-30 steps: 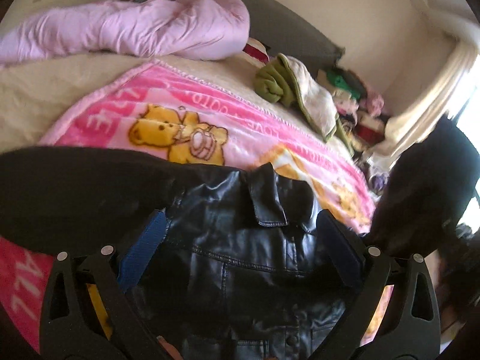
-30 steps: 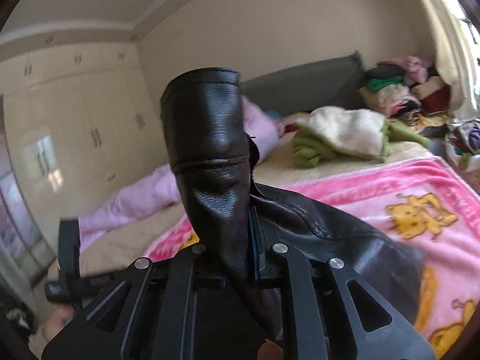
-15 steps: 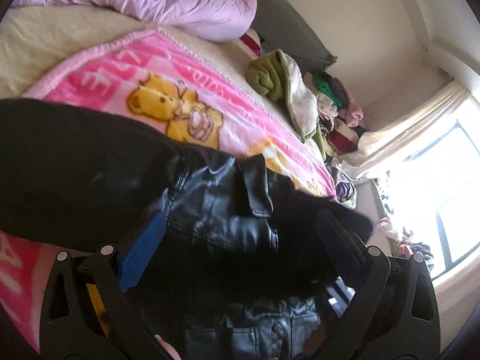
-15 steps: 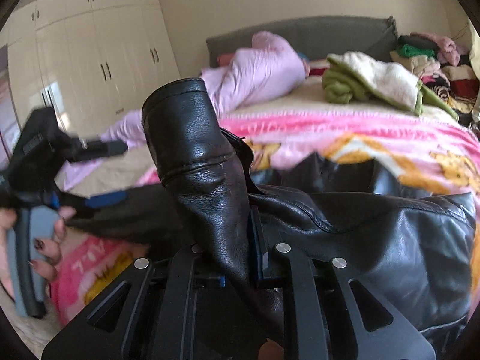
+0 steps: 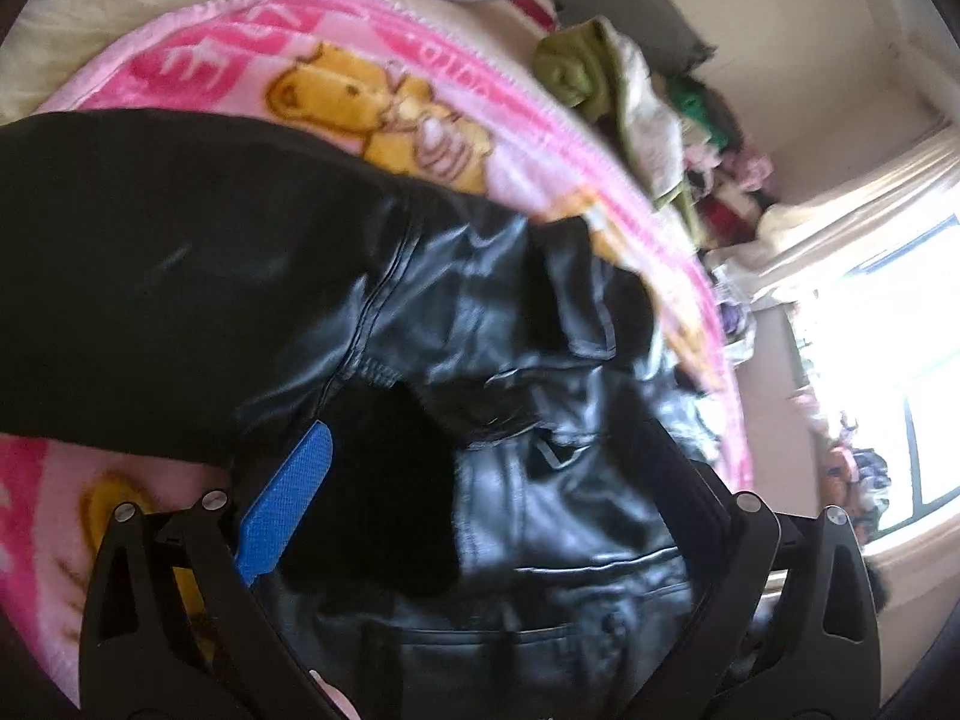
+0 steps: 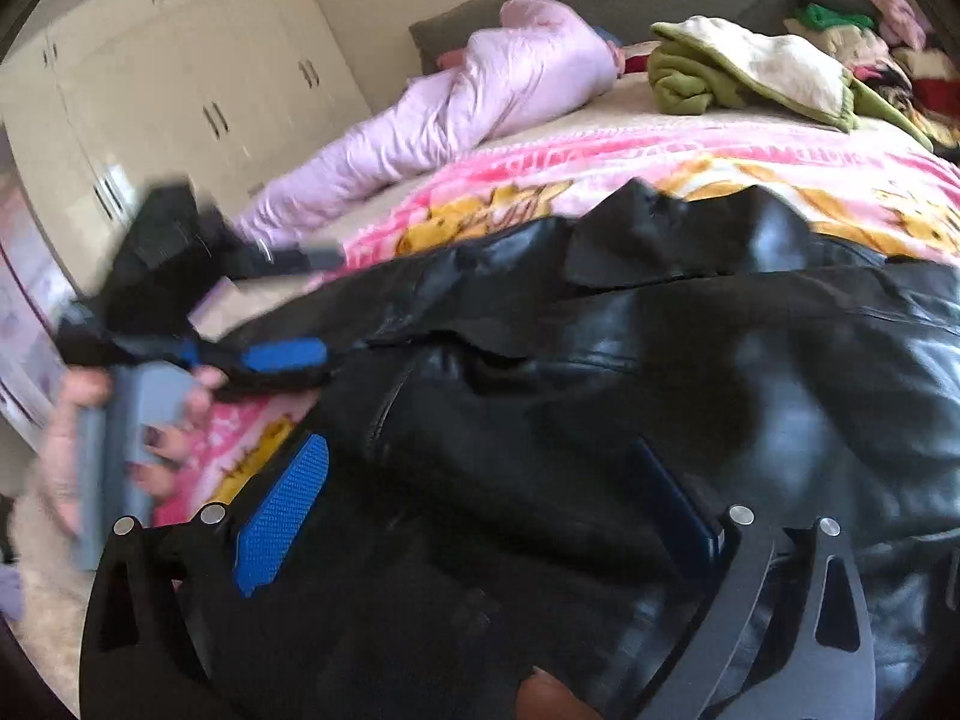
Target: Fold large clothes
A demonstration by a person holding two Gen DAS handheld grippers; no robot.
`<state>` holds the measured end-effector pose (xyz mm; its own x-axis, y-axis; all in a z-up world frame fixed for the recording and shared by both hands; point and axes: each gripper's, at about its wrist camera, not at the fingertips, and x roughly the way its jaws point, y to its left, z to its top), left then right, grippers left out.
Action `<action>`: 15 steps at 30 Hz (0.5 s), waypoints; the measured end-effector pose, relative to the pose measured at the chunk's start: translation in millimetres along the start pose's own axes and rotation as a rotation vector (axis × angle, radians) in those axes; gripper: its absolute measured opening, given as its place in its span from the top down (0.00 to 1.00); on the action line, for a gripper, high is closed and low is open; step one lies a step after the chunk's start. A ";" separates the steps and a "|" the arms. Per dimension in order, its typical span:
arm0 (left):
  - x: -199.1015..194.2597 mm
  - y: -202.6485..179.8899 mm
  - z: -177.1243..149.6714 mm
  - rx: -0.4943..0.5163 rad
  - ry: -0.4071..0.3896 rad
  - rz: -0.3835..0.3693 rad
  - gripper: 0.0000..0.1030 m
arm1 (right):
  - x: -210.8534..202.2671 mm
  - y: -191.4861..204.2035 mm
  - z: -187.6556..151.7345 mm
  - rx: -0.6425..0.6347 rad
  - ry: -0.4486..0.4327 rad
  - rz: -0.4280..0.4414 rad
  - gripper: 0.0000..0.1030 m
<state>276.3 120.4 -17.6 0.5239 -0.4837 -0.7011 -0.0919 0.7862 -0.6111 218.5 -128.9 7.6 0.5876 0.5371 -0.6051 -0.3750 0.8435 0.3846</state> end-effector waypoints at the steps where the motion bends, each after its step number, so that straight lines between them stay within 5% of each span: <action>1: 3.3 0.5 -0.8 -0.003 0.006 0.013 0.09 | -12.6 -15.8 5.0 0.030 -0.023 -0.032 0.04; 6: 14.9 -13.1 -13.0 0.050 -0.013 0.061 0.14 | -59.4 -94.0 22.8 0.206 -0.113 -0.208 0.04; 9: 30.1 -24.9 -20.3 0.098 0.002 0.126 0.47 | -74.6 -140.1 24.1 0.341 -0.129 -0.249 0.04; 12: 41.0 -34.8 -22.6 0.152 -0.010 0.153 0.94 | -84.4 -165.5 18.7 0.412 -0.134 -0.291 0.05; 13: 38.7 -37.2 -21.6 0.153 -0.020 0.125 0.97 | -88.4 -170.7 18.5 0.417 -0.137 -0.307 0.11; 14: 31.9 -40.8 -20.2 0.154 -0.045 0.103 0.98 | -88.2 -173.8 19.5 0.411 -0.140 -0.324 0.37; 15: 17.9 -48.6 -20.0 0.184 -0.087 0.075 0.98 | -90.3 -175.1 20.6 0.405 -0.137 -0.339 0.52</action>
<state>273.3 65.8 -7.7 0.5935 -0.3925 -0.7027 0.0184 0.8794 -0.4757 245.9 -325.1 9.3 0.7259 0.2072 -0.6558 0.1418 0.8880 0.4375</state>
